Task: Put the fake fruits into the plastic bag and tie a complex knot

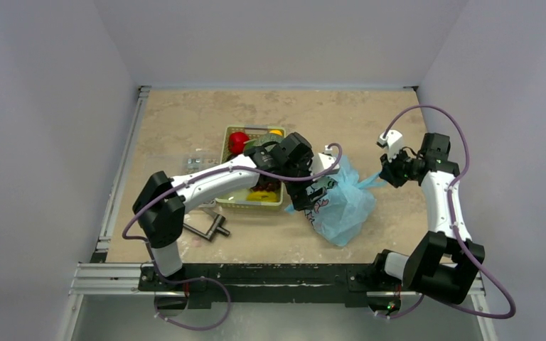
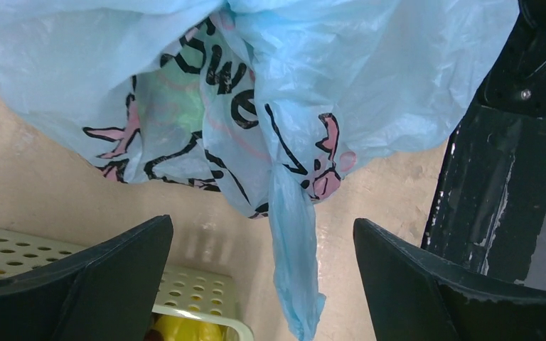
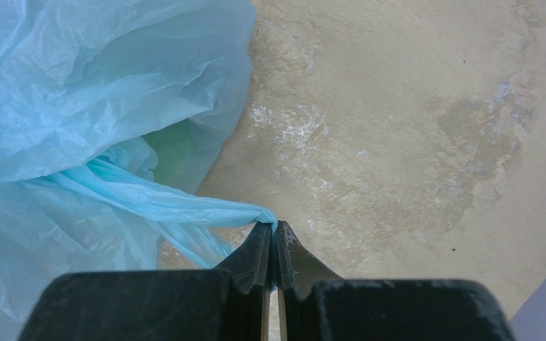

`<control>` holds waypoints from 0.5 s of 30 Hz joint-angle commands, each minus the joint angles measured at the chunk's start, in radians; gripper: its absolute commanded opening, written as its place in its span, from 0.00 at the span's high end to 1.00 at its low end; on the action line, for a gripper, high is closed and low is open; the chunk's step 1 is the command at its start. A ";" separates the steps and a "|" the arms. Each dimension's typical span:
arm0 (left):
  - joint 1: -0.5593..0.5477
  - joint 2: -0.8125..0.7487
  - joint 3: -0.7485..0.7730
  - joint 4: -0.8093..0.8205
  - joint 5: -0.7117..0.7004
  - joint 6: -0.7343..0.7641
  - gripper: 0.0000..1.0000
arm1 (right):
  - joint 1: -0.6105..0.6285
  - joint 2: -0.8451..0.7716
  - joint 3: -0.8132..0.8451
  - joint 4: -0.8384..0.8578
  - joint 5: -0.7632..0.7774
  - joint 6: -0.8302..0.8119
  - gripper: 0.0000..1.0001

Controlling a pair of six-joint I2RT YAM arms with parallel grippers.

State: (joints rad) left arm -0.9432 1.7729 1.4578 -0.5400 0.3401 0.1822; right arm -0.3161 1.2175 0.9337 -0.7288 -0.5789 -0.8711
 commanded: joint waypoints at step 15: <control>-0.012 0.090 0.081 -0.114 0.076 0.005 0.56 | 0.001 0.031 0.034 0.052 -0.017 0.003 1.00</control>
State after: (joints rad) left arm -0.9516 1.8549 1.4982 -0.6369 0.3885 0.1932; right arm -0.3161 1.2457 0.9367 -0.7105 -0.5785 -0.8719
